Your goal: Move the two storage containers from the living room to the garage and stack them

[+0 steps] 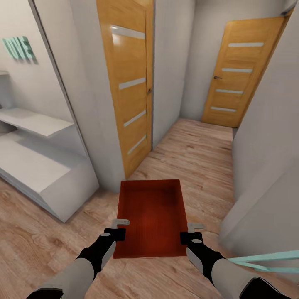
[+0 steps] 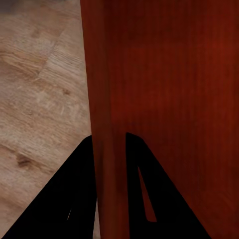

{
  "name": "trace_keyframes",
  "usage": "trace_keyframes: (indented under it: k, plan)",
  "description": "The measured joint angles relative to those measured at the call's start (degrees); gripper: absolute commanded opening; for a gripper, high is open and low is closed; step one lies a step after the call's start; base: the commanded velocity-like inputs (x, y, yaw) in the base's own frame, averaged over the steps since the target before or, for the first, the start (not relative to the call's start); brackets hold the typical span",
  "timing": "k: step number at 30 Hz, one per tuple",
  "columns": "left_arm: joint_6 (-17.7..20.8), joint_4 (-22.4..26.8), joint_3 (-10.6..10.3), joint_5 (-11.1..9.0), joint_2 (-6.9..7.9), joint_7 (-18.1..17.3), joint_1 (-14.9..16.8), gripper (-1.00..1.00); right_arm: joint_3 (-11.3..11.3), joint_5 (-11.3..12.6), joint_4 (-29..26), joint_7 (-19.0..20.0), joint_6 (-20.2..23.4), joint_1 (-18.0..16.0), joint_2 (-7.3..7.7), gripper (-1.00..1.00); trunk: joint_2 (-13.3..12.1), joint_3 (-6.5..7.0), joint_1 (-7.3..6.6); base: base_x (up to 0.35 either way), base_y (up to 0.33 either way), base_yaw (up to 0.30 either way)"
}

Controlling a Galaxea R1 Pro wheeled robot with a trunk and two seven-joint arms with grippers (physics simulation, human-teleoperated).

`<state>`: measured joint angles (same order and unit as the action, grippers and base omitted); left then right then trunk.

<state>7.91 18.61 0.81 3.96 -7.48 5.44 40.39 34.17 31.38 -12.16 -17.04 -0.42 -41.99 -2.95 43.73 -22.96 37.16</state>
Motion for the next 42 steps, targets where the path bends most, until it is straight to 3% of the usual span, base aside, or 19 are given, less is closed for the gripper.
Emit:
trace_keyframes:
  k: [19,42]
  plan:
    - [0.00,0.00,0.00,0.00,0.00,0.00,0.00,-1.00,0.00,0.00,0.00,0.00,0.00,0.00,0.00,-1.00,0.00,0.00,0.00,0.323,0.000,-0.269]
    - [0.08,0.06,0.00,0.01,0.01,0.00,-0.02,-1.00,-0.01,0.00,0.03,0.03,0.02,-0.01,-0.02,-1.00,0.00,0.00,0.00,0.323,0.000,-0.006]
